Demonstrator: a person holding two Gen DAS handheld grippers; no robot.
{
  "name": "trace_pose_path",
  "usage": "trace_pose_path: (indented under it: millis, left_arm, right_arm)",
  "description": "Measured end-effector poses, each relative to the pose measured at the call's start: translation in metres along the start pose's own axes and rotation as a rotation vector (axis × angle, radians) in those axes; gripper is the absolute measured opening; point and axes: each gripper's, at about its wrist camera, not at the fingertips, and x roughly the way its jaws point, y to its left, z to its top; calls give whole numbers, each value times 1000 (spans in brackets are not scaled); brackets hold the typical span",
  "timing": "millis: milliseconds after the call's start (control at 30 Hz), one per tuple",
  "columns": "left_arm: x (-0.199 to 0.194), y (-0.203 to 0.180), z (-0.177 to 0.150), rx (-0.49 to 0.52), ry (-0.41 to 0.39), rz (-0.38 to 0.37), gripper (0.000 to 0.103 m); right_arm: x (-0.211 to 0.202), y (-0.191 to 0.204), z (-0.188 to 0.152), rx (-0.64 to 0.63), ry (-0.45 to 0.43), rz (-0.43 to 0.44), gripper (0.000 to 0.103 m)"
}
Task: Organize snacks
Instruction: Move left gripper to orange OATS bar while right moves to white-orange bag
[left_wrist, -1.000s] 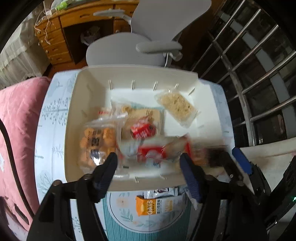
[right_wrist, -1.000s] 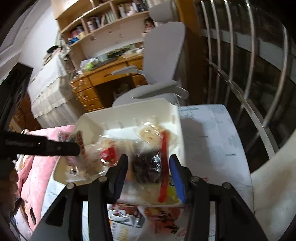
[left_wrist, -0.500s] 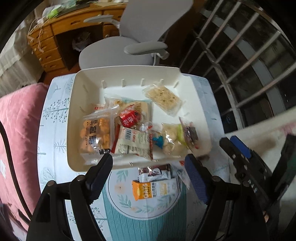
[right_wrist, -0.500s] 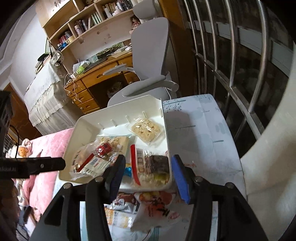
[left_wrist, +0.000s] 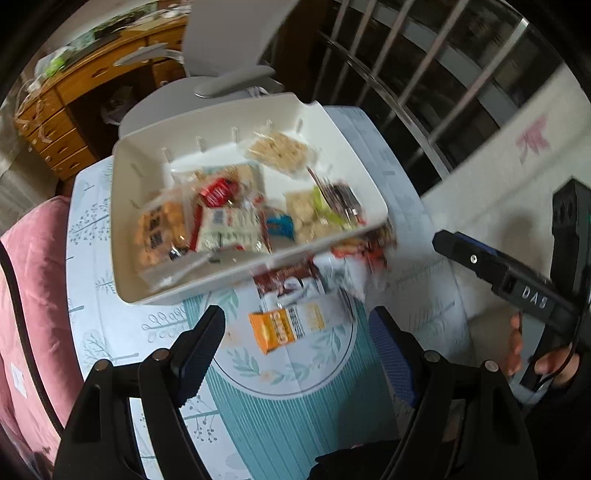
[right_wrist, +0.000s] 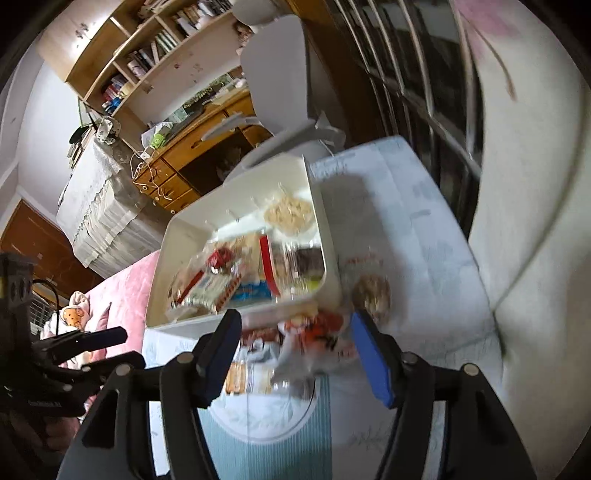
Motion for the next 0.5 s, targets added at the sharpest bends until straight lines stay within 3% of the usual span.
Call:
trace_pose_path:
  millis: [233,300,500]
  left_arm:
    - [26,-8,-23,172,40,-36,79]
    - [34,-10,-27,232,46,-35,79]
    - [58,-18,-31,414,52,-75,79]
  right_arm:
    - [8,-9,-27,90,58,4,70]
    - [11,-11,-33,121,70,1,76]
    - [23,-19,-45,207,58,17,80]
